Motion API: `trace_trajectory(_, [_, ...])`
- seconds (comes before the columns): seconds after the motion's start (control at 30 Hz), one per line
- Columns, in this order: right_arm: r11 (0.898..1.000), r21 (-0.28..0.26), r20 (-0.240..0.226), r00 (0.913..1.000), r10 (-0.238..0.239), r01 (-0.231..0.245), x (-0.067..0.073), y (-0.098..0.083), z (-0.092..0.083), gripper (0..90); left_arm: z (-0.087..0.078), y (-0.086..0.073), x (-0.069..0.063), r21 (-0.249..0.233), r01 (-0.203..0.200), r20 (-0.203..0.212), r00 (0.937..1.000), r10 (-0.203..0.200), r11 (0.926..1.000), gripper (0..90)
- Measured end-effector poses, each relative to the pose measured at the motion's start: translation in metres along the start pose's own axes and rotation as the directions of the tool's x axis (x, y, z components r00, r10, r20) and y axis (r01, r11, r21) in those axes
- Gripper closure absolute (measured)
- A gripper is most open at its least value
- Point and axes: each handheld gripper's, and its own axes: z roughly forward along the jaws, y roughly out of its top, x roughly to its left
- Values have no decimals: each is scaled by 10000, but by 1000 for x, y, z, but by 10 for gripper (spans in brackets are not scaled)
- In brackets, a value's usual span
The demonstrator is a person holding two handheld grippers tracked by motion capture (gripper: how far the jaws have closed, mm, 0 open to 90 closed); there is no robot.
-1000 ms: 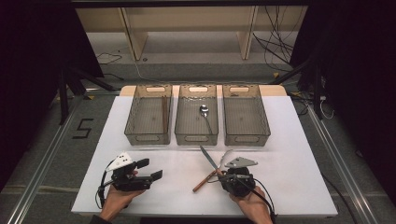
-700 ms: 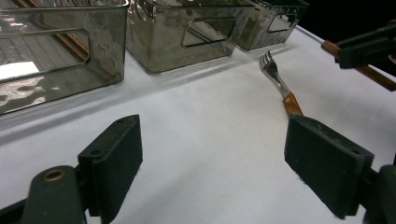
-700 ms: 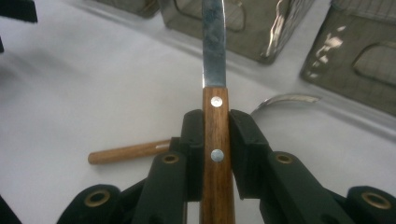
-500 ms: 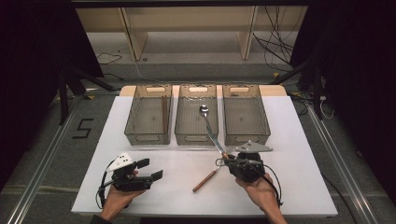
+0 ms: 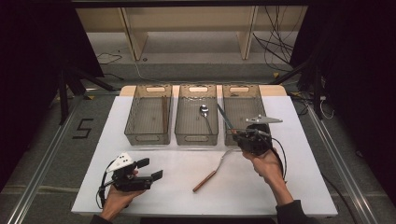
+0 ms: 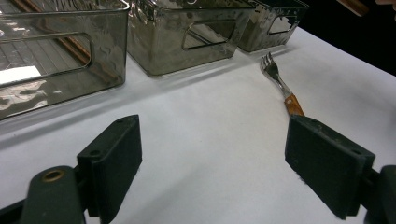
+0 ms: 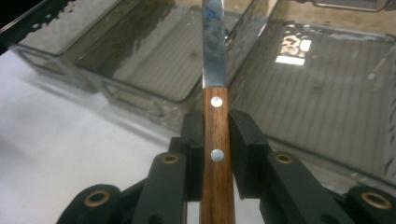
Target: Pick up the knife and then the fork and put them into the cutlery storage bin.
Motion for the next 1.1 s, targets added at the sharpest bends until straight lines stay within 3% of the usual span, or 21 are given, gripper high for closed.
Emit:
trace_trajectory(0.53, [9985,305,705,9966,436,-458,-29,35,24,768,1,0,0,89,-65,-9,10000,65,9999,186])
trace_trajectory(1.1, [9874,874,1561,9807,1175,-1322,-58,61,63,768,2,0,-1,100,-78,9,10000,78,9999,185])
